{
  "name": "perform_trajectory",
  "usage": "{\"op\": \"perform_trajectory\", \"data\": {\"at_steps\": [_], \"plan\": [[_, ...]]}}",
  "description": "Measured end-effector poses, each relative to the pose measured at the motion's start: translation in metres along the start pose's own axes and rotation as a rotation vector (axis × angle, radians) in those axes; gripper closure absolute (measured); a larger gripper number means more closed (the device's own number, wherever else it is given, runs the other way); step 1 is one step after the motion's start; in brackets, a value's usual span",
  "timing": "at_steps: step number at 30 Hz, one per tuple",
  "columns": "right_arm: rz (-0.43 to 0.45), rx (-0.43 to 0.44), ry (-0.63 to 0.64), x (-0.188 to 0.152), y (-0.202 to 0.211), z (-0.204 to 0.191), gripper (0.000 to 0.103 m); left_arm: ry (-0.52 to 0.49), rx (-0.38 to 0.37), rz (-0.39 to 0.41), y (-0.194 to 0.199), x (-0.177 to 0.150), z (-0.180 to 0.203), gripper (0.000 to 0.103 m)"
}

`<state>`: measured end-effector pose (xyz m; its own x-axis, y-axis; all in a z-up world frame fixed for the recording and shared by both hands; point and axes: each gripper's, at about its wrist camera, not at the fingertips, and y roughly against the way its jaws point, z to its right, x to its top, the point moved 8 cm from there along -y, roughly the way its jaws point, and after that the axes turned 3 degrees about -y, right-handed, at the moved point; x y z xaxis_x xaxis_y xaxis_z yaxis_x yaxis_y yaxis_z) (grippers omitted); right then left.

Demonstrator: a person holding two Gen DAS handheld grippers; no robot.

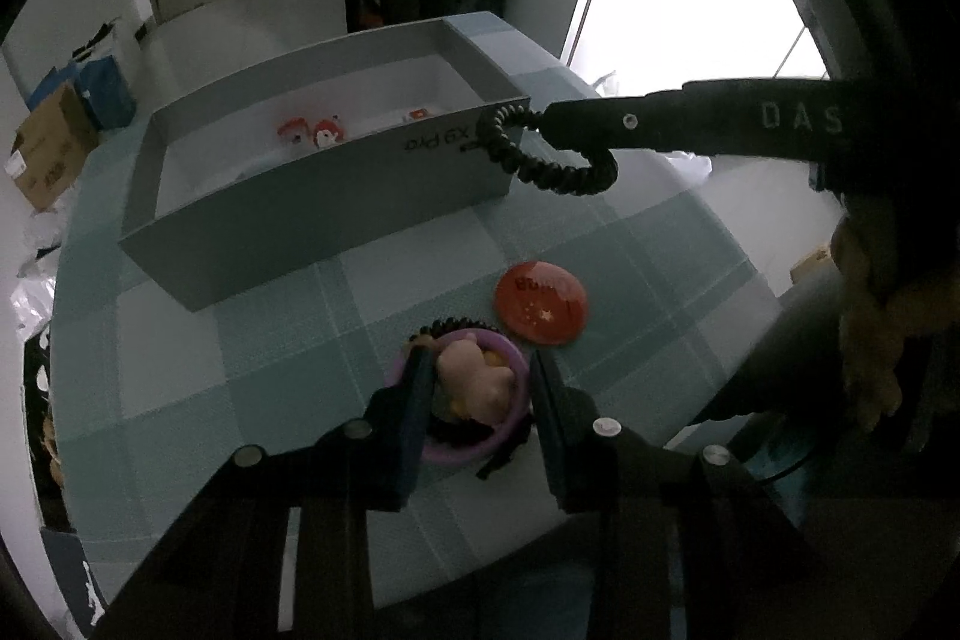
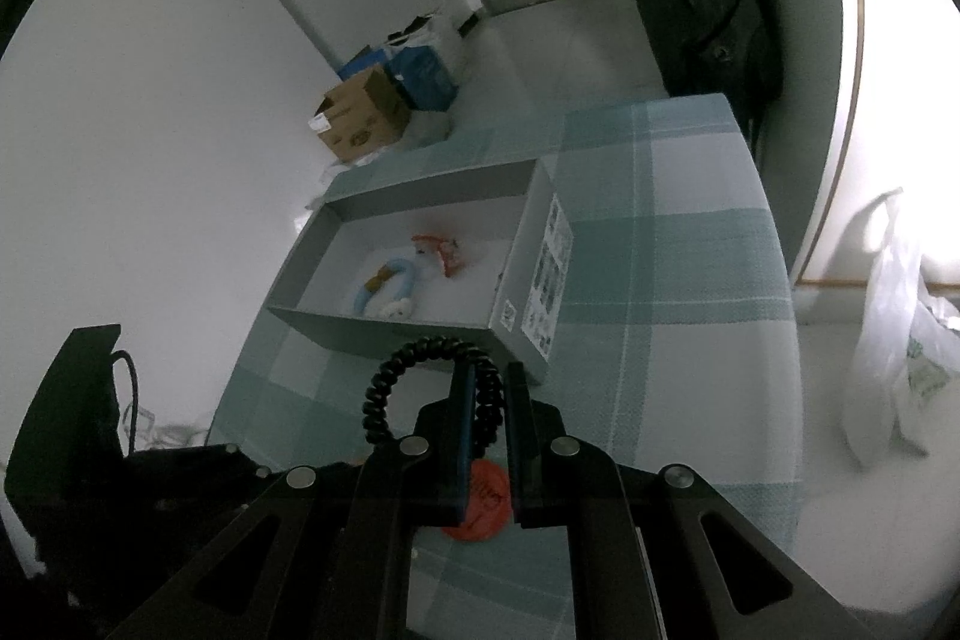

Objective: Organize jewelry
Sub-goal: 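Carry the bracelet toward the grey box with the right tool while the left tool approaches the purple ring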

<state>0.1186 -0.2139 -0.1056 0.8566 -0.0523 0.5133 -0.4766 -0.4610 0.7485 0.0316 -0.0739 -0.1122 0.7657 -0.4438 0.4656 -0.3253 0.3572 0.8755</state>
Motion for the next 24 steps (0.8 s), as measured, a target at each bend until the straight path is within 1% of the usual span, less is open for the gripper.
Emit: {"op": "perform_trajectory", "data": {"at_steps": [4, 5, 6, 7, 10, 12, 15, 17, 18, 19, 20, 21, 22, 23, 24], "plan": [[0.001, 0.001, -0.001, 0.001, 0.0, 0.0, 0.095, 0.007, -0.002, 0.006, 0.003, 0.0, -0.002, 0.077], [0.001, 0.002, -0.002, 0.001, 0.0, 0.0, 0.095, 0.008, -0.002, 0.011, 0.003, 0.002, -0.001, 0.082], [0.003, 0.001, -0.002, 0.002, 0.0, 0.0, 0.095, 0.01, -0.003, 0.021, 0.006, 0.003, -0.002, 0.084], [0.004, 0.002, -0.003, 0.001, 0.0, 0.0, 0.095, 0.014, -0.007, 0.028, 0.008, 0.005, -0.003, 0.096], [0.004, 0.005, -0.001, 0.001, 0.001, -0.001, 0.095, 0.055, -0.031, 0.05, 0.011, 0.009, -0.009, 0.096], [0.002, 0.006, 0.0, 0.001, 0.0, -0.002, 0.095, 0.07, -0.016, 0.053, 0.01, 0.01, -0.016, 0.096], [0.001, 0.01, 0.002, 0.002, -0.001, -0.002, 0.095, 0.119, -0.033, 0.067, 0.012, 0.011, -0.024, 0.096], [0.001, 0.013, 0.0, 0.002, 0.0, -0.003, 0.095, 0.15, -0.029, 0.078, 0.016, 0.012, -0.031, 0.095], [0.002, 0.014, -0.001, 0.002, 0.0, -0.002, 0.095, 0.174, -0.038, 0.073, 0.018, 0.011, -0.034, 0.095], [0.002, 0.015, -0.002, 0.002, 0.0, -0.002, 0.095, 0.19, -0.061, 0.059, 0.018, 0.009, -0.036, 0.092], [-0.001, 0.017, -0.003, 0.002, 0.0, -0.002, 0.095, 0.2, -0.091, 0.042, 0.018, 0.006, -0.035, 0.082], [-0.005, 0.02, -0.005, 0.001, -0.001, -0.002, 0.095, 0.205, -0.097, 0.021, 0.016, 0.001, -0.035, 0.074], [-0.006, 0.02, -0.005, 0.001, -0.001, -0.003, 0.095, 0.206, -0.078, 0.013, 0.016, -0.003, -0.037, 0.055], [-0.008, 0.021, -0.005, 0.001, -0.001, -0.003, 0.095, 0.196, -0.063, 0.014, 0.016, -0.006, -0.036, 0.043], [-0.012, 0.022, -0.005, 0.0, -0.002, -0.003, 0.095, 0.175, -0.059, 0.012, 0.016, -0.01, -0.033, 0.039]]}}
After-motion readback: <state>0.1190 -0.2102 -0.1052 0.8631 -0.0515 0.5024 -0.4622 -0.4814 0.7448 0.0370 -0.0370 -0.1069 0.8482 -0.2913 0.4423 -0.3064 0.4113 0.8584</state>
